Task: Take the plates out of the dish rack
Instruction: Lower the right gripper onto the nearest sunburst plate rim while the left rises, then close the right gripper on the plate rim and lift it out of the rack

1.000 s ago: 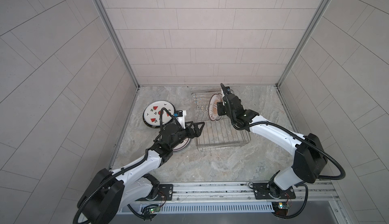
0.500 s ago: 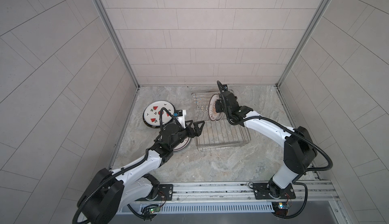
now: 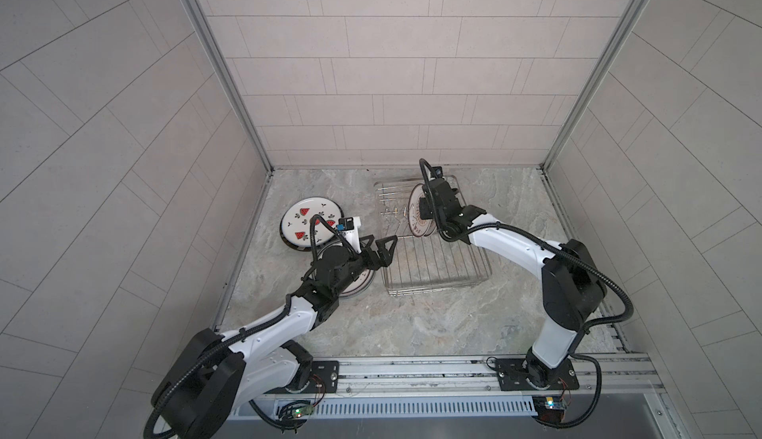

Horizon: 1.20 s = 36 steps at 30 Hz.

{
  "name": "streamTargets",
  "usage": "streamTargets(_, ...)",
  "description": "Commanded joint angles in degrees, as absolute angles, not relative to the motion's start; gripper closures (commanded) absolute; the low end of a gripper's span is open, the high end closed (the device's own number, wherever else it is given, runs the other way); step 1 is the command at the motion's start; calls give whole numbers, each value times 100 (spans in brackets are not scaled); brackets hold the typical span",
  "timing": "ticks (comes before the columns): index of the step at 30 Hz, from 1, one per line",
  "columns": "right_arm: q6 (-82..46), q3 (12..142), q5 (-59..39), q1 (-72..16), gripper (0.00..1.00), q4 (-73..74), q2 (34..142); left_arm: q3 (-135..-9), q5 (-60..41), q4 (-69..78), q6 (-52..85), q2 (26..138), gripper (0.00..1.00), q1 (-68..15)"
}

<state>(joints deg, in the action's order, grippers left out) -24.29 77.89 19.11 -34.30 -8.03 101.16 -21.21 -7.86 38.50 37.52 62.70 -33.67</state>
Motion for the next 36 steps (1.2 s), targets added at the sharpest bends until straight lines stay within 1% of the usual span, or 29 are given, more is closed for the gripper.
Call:
streamTargets(1,-2468,7910,1877,-3443,98,-949,10263,-1978,-631,4225,3773,6312,0,-3401)
streamTargets(2,-2470,7932,1934,-3461,95,-957,10295,-1969,-641,4261,3779,6336,0,-3398)
streamTargets(5,-2470,8030,2030,-3502,92,-1041,10407,-1986,-665,4246,3788,6382,0,-3396)
streamTargets(8,-2496,8127,2112,-3546,87,-1119,10495,-1987,-643,4228,3777,6403,0,-3400)
streamTargets(12,-2534,8272,2506,-3654,81,-1305,10571,-1978,-637,4234,3778,6418,0,-3401)
streamTargets(15,-2575,8382,2619,-3665,72,-1432,10630,-1960,-625,4245,3788,6411,0,-3401)
streamTargets(16,-2587,8398,2636,-3665,72,-1441,10639,-1952,-632,4245,3795,6403,0,-3401)
streamTargets(19,-2584,8420,2663,-3665,81,-1424,10636,-1916,-616,4254,3795,6360,0,-3401)
streamTargets(24,-2504,8512,2739,-3695,90,-1385,10548,-1866,-565,4245,3814,6279,0,-3397)
streamTargets(31,-2391,8508,2875,-3727,95,-1345,10473,-1751,-445,4254,3841,6145,0,-3397)
streamTargets(36,-2382,8438,2924,-3735,96,-1239,10290,-1723,-401,4201,3841,6058,0,-3394)
